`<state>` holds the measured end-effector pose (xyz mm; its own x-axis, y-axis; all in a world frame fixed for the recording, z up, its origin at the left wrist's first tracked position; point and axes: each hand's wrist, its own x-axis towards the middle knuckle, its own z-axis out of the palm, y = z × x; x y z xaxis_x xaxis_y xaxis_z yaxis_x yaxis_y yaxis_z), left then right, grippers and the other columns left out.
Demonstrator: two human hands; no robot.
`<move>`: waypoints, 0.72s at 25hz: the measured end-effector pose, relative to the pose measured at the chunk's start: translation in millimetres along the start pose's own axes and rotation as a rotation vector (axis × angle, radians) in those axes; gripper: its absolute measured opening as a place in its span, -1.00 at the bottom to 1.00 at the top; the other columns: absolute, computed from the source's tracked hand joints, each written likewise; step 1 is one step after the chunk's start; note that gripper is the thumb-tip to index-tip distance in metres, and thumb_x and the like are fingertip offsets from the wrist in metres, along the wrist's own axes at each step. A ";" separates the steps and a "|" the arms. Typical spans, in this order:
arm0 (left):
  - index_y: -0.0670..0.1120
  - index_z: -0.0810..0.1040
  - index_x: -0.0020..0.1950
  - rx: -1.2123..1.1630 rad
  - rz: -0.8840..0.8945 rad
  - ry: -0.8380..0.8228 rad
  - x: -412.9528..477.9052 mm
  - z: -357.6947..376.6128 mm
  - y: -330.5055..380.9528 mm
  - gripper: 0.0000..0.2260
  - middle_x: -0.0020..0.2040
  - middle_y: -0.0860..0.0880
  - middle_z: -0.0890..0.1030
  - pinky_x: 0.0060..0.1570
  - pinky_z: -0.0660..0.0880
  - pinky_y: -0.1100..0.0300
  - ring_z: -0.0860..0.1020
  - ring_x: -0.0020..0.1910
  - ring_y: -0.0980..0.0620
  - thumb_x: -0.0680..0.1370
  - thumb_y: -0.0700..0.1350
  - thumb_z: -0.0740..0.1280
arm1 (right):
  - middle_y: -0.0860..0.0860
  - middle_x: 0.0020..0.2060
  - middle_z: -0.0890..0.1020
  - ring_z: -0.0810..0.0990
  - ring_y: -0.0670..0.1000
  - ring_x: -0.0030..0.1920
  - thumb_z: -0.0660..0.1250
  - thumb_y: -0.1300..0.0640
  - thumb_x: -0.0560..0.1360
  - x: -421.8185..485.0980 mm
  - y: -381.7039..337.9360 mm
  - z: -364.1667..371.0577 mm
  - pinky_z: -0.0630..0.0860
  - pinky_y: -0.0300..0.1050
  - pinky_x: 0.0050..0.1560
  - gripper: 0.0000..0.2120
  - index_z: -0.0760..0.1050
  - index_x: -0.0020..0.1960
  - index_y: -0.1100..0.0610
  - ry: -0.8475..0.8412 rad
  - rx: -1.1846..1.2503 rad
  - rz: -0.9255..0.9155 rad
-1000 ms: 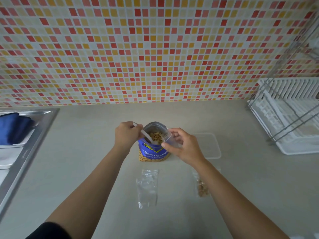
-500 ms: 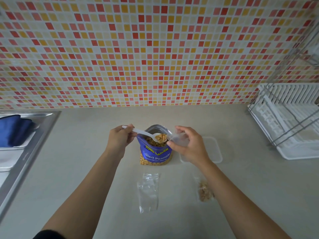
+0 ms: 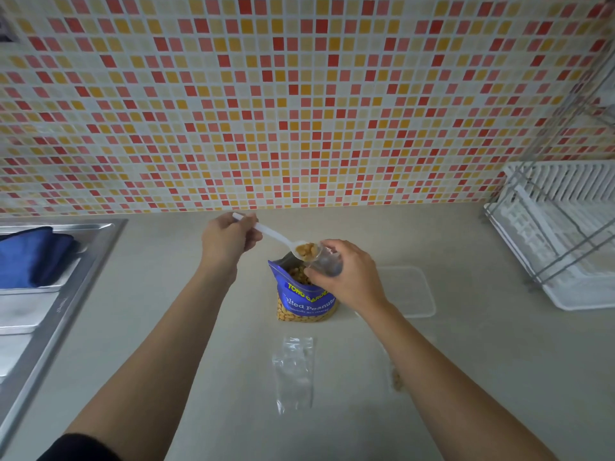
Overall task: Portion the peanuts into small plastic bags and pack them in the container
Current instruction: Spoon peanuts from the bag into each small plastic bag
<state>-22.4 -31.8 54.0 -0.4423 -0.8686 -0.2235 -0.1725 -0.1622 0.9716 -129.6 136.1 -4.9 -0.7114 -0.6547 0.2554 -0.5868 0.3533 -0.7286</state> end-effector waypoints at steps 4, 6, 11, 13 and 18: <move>-0.13 0.58 -0.11 0.323 0.475 -0.108 -39.0 9.7 15.4 -0.84 -0.35 -0.01 0.63 -0.27 0.51 0.21 0.60 -0.35 0.07 0.54 -0.06 0.29 | -0.10 -0.04 0.62 0.58 -0.11 -0.11 0.52 -0.06 0.26 0.3 -3.3 5.9 0.49 -0.25 -0.04 -0.52 0.53 0.13 0.03 0.041 0.148 0.064; -0.10 0.60 -0.14 0.473 0.792 -0.160 -56.6 7.8 20.2 -0.83 -0.37 -0.01 0.64 -0.31 0.48 0.29 0.59 -0.35 0.08 0.52 -0.04 0.29 | -0.12 -0.05 0.62 0.59 -0.12 -0.14 0.51 -0.05 0.28 -0.2 -6.4 7.8 0.49 -0.32 -0.09 -0.54 0.52 0.13 0.03 0.053 0.220 0.102; 0.00 0.56 -0.20 0.115 0.586 0.002 -38.4 -12.4 19.7 -0.88 -0.38 0.12 0.63 -0.24 0.53 0.24 0.62 -0.31 0.11 0.52 -0.03 0.31 | -0.13 -0.10 0.63 0.57 -0.22 -0.20 0.53 0.01 0.29 -6.3 4.8 1.4 0.47 -0.42 -0.21 -0.61 0.54 0.08 -0.02 0.166 0.429 0.230; -0.06 0.58 -0.17 0.256 0.480 -0.067 -23.5 -10.3 -0.7 -0.87 -0.32 0.04 0.65 -0.18 0.54 0.11 0.62 -0.29 0.03 0.53 -0.05 0.31 | -0.12 -0.12 0.63 0.58 -0.18 -0.18 0.53 0.01 0.30 -13.3 15.0 -2.4 0.50 -0.36 -0.19 -0.64 0.53 0.05 -0.06 0.182 0.473 0.262; -0.10 0.63 -0.10 0.764 0.536 -0.257 -21.6 23.3 -43.1 -0.83 -0.34 -0.09 0.65 -0.26 0.47 0.16 0.57 -0.32 -0.10 0.54 -0.08 0.28 | -0.07 -0.13 0.66 0.62 -0.11 -0.13 0.49 -0.06 0.29 -29.3 29.6 -1.5 0.53 -0.29 -0.18 -0.65 0.51 0.03 -0.07 0.133 0.455 0.303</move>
<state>-26.0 4.9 15.1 -0.7923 -0.5947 0.1363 -0.3770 0.6529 0.6569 -126.7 166.7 -33.0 -0.8819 -0.4690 0.0483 -0.1433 0.1691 -0.9751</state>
